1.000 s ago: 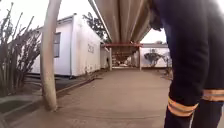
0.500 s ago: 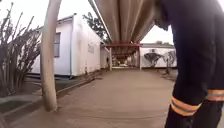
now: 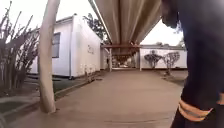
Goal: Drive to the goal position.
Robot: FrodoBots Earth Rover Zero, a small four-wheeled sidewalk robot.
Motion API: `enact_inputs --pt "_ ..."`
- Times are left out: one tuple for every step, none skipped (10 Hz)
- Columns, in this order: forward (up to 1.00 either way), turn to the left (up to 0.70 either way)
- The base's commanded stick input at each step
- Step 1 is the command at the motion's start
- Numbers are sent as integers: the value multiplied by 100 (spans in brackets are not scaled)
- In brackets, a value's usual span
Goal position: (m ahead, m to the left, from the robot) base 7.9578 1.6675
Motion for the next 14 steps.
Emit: enact_inputs --pt "70 0" --pt "70 0" --pt "70 0" --pt "70 0" --pt "70 0" --pt "70 0" --pt "70 0" --pt "70 0" --pt "70 0" --pt "70 0" --pt "70 0" --pt "70 0" --pt "70 0" --pt "70 0"
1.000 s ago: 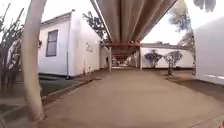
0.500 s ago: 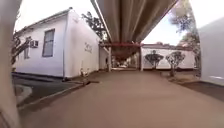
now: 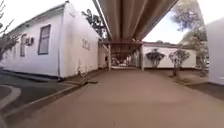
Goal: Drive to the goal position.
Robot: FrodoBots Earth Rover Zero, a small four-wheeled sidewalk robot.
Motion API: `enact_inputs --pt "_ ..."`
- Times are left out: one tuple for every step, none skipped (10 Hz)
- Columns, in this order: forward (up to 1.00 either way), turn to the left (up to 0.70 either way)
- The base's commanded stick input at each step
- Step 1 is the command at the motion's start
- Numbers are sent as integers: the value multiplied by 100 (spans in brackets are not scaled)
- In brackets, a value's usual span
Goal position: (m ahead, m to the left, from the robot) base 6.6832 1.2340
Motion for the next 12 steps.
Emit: enact_inputs --pt "70 0" --pt "70 0" --pt "70 0" --pt "70 0" --pt "70 0" --pt "70 0" --pt "70 0" --pt "70 0" --pt "70 0" --pt "70 0" --pt "70 0" --pt "70 0"
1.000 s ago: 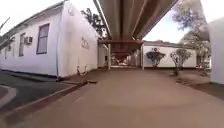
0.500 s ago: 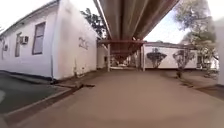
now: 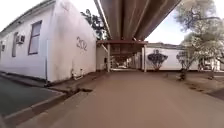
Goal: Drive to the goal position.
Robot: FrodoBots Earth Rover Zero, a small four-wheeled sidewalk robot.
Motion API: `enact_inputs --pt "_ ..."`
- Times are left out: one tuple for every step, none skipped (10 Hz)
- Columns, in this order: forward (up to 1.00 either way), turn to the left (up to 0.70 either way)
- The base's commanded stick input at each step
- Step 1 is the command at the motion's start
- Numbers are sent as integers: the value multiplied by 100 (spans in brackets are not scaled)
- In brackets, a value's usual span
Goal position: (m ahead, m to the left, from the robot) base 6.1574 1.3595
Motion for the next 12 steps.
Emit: enact_inputs --pt "70 0" --pt "70 0" --pt "70 0" --pt "70 0" --pt "70 0" --pt "70 0" --pt "70 0" --pt "70 0" --pt "70 0" --pt "70 0" --pt "70 0" --pt "70 -19"
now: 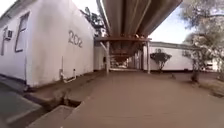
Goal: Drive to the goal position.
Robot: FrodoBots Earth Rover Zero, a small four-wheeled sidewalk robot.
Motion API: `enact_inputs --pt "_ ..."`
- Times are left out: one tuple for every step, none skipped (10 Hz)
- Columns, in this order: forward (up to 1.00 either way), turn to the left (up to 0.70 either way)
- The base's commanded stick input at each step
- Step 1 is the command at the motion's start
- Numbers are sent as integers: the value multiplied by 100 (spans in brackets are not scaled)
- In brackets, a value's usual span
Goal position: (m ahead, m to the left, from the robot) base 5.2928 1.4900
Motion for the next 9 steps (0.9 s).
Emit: enact_inputs --pt "70 -25" --pt "70 -8" --pt "70 -3" --pt "70 0" --pt "70 0" --pt "70 0" --pt "70 0" --pt "70 0" --pt "70 0"
